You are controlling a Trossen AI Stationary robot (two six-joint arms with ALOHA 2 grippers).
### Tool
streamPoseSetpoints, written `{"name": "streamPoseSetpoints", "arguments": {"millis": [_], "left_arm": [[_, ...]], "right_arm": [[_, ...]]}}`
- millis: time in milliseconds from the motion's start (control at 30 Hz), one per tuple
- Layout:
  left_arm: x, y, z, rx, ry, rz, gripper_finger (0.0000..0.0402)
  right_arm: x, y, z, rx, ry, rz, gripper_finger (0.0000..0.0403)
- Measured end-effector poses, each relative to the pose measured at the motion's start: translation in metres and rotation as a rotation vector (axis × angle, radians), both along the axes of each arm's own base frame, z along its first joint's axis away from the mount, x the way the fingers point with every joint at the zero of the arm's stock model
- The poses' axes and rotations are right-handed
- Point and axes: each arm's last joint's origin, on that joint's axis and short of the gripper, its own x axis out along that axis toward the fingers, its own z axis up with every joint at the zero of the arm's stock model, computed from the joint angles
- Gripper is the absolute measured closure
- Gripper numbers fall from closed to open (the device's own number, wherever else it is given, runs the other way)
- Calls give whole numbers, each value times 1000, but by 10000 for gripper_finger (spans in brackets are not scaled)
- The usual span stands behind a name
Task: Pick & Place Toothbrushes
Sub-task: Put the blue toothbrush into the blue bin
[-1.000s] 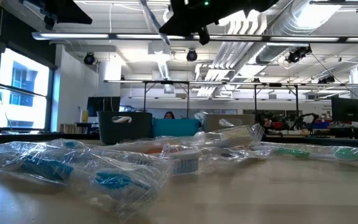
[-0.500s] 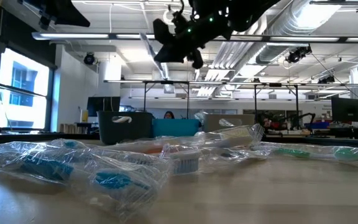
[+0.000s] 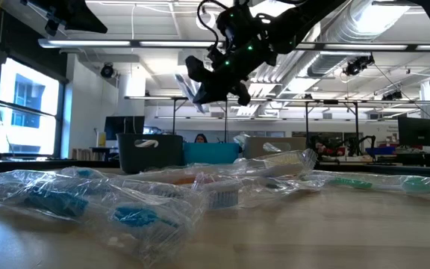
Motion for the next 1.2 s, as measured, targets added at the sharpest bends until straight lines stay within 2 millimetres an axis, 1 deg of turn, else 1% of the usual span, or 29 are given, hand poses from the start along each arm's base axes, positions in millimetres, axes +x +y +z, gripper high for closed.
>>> {"name": "streamPoseSetpoints", "arguments": {"millis": [233, 500, 667, 800, 900, 1067, 1200], "left_arm": [[0, 0, 0, 0, 0, 0, 402], [0, 0, 0, 0, 0, 1, 402], [0, 0, 0, 0, 0, 1, 402], [0, 0, 0, 0, 0, 1, 402], [0, 0, 0, 0, 0, 1, 402], [0, 0, 0, -1, 3, 1, 402], [0, 0, -1, -3, 9, 1, 402]], "right_arm": [[-8, -4, -11, 79, 94, -66, 392], [-16, -2, -23, 177, 193, -104, 392], [-19, -1, -27, 196, 238, -112, 392], [-20, -1, -27, 211, 232, -126, 392], [-18, -2, -32, 213, 238, -132, 392], [-16, -5, -50, 257, 266, -130, 392], [-14, -5, -53, 257, 264, -129, 392]]}}
